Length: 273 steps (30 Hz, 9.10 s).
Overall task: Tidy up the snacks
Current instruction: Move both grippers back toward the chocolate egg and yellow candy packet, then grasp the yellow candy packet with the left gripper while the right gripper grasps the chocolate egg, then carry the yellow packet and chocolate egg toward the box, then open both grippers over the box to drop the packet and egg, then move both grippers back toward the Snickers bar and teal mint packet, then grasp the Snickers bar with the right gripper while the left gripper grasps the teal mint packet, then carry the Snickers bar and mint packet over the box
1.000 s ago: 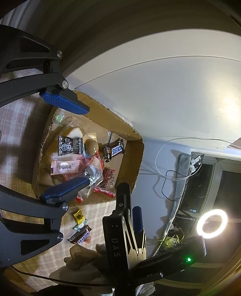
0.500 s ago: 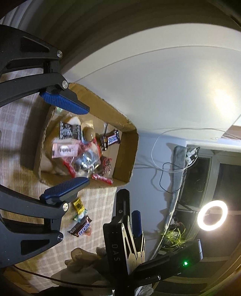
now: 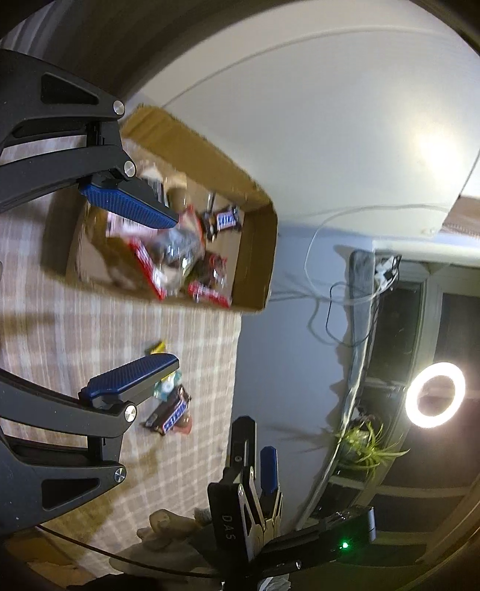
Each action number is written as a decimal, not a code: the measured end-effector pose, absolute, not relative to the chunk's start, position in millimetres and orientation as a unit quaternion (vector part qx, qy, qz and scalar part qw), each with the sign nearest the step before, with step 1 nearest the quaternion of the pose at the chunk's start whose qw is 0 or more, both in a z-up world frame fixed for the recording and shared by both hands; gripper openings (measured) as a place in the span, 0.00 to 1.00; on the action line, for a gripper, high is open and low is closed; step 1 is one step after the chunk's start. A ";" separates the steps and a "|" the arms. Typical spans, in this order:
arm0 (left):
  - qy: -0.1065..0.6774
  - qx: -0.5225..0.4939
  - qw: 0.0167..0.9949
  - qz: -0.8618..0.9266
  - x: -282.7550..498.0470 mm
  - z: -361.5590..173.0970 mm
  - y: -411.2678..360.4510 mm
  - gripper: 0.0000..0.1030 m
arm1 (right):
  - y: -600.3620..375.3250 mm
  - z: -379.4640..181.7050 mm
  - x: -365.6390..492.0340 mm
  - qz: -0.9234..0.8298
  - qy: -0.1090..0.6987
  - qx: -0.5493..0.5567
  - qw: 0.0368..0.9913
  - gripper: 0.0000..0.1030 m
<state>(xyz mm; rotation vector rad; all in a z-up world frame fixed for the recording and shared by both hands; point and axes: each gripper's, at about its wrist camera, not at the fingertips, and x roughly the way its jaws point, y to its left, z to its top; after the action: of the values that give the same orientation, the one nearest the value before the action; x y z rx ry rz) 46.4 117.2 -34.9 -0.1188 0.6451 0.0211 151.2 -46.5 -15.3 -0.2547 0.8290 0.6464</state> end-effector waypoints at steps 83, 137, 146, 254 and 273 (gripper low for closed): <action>0.375 -0.054 0.922 -0.082 117.4 -71.3 61.1 0.09 | -116.1 -67.1 167.4 0.333 0.420 -0.101 0.838 0.29; 0.357 -0.066 0.931 0.043 125.1 -55.8 202.1 0.12 | 95.1 -75.7 236.3 0.412 0.438 -0.099 0.793 0.30; 0.352 -0.056 0.933 0.051 123.4 -55.2 201.2 0.52 | 93.9 -69.3 235.7 0.392 0.427 -0.105 0.808 0.79; 0.443 0.022 0.893 -0.070 168.1 -124.0 -3.3 0.18 | -102.0 -126.2 191.8 0.314 0.515 -0.117 0.789 0.42; 0.389 -0.018 0.919 -0.069 127.7 -75.7 32.7 0.18 | -96.1 -77.2 168.1 0.319 0.467 -0.109 0.817 0.29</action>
<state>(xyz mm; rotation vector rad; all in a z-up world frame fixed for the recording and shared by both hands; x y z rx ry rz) 127.7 32.7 -75.7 -0.0360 0.7990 -0.1419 168.1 -96.1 -77.2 -0.2314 0.9964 0.6803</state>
